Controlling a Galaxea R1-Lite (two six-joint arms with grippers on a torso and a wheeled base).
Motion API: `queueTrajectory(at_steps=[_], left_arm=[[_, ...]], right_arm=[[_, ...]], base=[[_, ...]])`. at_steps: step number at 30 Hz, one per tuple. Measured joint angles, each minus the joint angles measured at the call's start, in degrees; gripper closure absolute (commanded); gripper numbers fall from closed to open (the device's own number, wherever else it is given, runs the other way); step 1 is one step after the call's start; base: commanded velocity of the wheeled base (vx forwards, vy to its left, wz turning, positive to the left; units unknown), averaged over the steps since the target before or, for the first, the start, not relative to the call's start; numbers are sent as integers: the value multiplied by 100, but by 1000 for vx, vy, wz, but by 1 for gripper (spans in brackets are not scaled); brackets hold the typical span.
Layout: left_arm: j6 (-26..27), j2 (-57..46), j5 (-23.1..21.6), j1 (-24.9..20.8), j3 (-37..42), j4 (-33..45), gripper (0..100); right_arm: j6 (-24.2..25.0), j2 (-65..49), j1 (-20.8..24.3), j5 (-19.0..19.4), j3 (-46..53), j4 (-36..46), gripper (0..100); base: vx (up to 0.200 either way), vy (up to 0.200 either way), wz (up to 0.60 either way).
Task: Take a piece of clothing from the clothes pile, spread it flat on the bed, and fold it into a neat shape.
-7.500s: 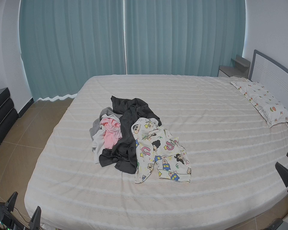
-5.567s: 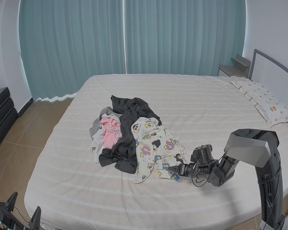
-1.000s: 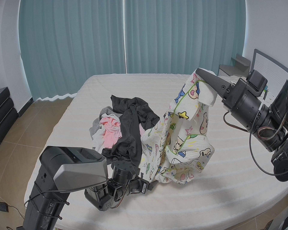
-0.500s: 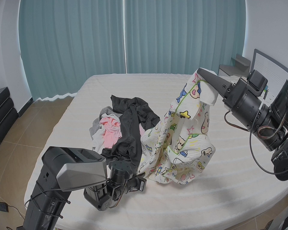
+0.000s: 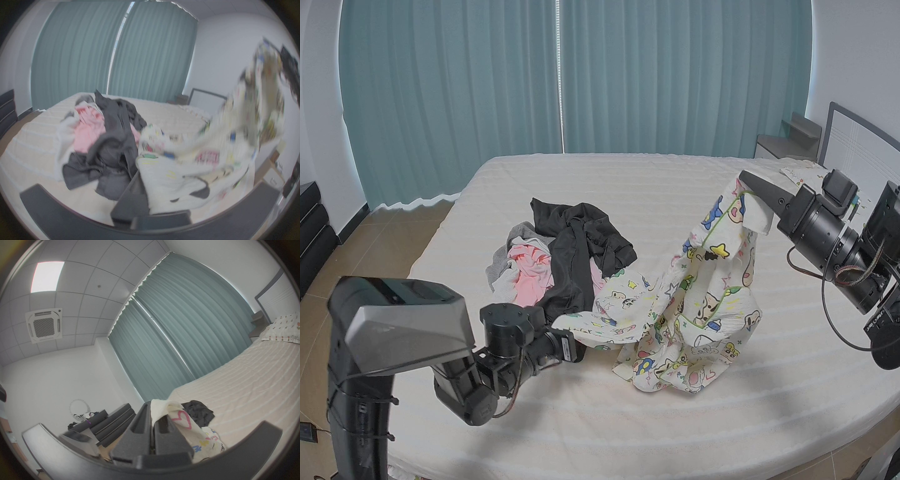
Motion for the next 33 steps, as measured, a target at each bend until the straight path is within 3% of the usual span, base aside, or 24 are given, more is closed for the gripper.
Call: queueTrajectory(at_steps=[9,16,20,28,33], left_arm=[[-271,-1631,572,413,-51,389,100],[-310,-2712,688,518,-562,1840,100],[-307,-3261,706,527,-920,2480,100],[-290,-4122,824,416,-1609,3563,100],[-277,-4562,908,280,-1782,3912,100]], right_arm=[[-35,157,-724,-325,400,22,100],[-38,182,-951,-678,99,90,100],[-41,-51,-946,-746,-380,463,100],[-163,-928,-474,-788,-1608,2119,100],[-356,-1281,-293,-796,-1827,2231,100]], base=[[0,0,0],[0,0,0],[0,0,0],[0,0,0],[0,0,0]])
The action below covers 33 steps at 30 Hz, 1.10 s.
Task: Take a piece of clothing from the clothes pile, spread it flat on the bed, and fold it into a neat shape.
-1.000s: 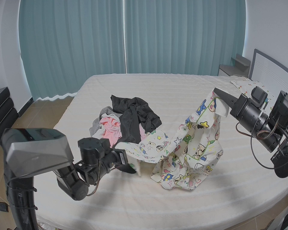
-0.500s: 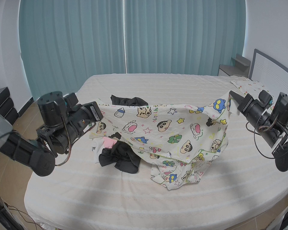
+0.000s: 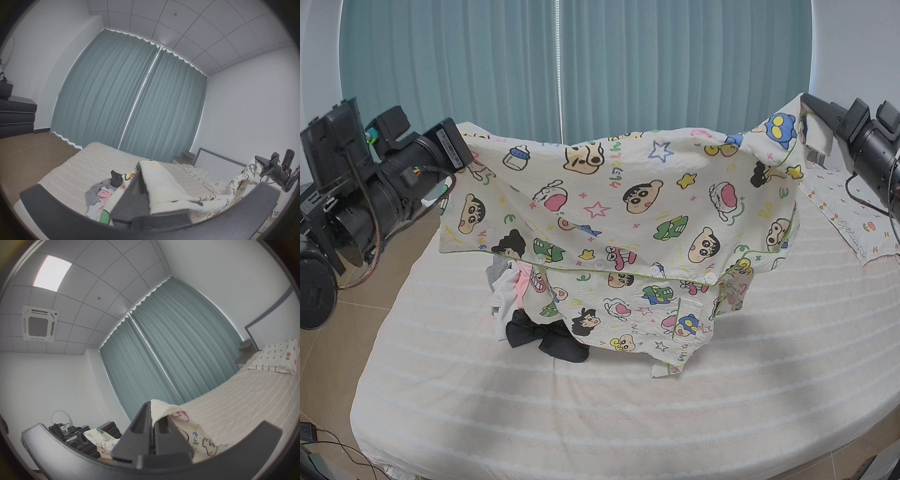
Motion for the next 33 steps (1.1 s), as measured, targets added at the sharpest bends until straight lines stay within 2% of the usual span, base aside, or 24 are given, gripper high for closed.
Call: queueTrajectory(at_steps=[6,14,25,33], left_arm=[[4,-477,35,-49,165,76,100],[-5,-901,59,-154,991,78,100],[-63,-872,57,-187,1298,65,100],[-323,-808,57,-197,1323,62,100]], right_arm=[[-40,-319,72,6,46,12,100],[-38,-555,85,66,336,37,100],[-29,-391,67,44,663,4,100],[-29,-330,59,33,724,0,100]], base=[[0,0,0],[0,0,0],[0,0,0],[-200,0,0]])
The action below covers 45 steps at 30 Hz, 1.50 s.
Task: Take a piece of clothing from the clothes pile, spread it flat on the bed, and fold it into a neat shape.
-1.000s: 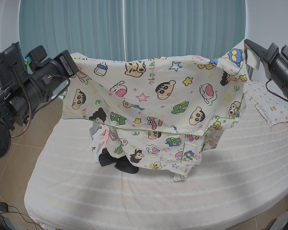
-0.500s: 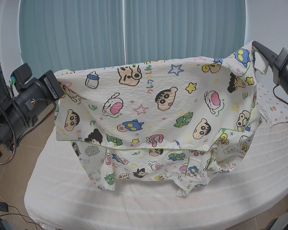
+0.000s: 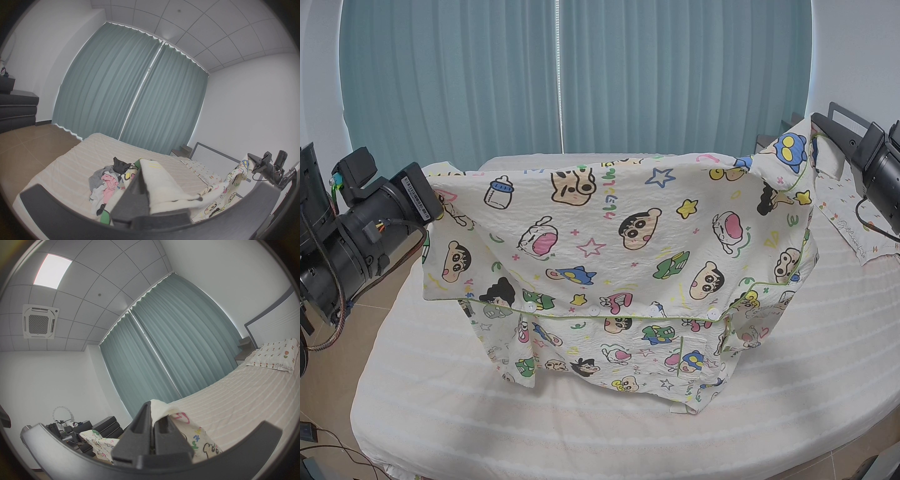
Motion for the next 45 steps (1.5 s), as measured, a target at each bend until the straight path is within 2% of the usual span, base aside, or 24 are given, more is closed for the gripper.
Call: queueTrajectory(at_steps=[7,14,18,21,29,45], left_arm=[[-20,-2,11,2,105,-6,100],[-60,-22,15,0,145,-9,100],[-330,-55,17,-23,168,-2,100],[-514,-110,20,-130,199,20,100],[-541,-162,11,-369,232,20,100],[-508,-127,-16,-425,118,-5,100]], right_arm=[[-1,-23,22,-6,160,0,100],[-4,-76,27,9,215,-2,100],[-4,-150,27,22,223,1,100],[0,-246,27,41,234,17,100],[0,-428,28,39,301,39,100],[5,-507,-6,33,271,48,100]], base=[[-200,0,0],[0,0,0],[0,0,0],[0,-200,0],[0,-200,0],[0,-200,0]])
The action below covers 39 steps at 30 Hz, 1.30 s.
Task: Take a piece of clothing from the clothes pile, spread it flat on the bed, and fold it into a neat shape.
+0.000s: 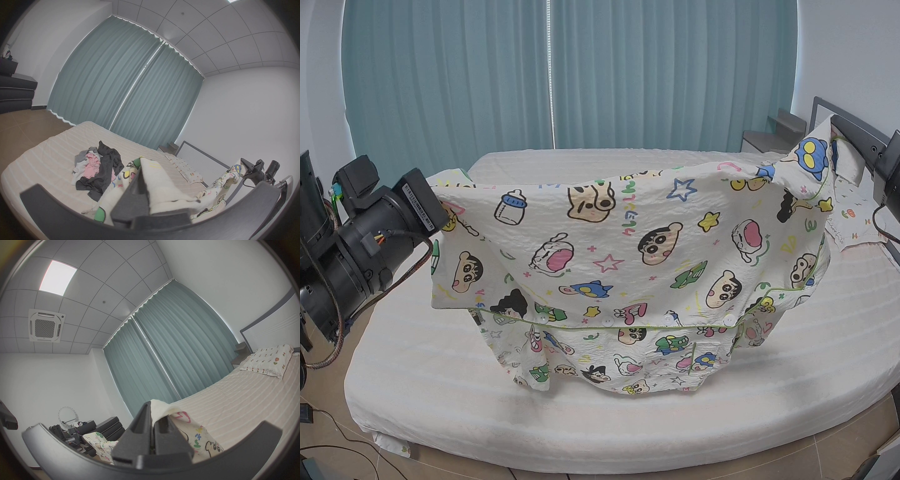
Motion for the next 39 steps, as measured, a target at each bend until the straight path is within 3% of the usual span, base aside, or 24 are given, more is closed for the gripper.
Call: queueTrajectory(at_steps=[39], left_arm=[[13,216,38,-107,-173,-37,100]], right_arm=[[-16,5,-66,-27,-46,-17,100]], base=[[0,-200,0]])
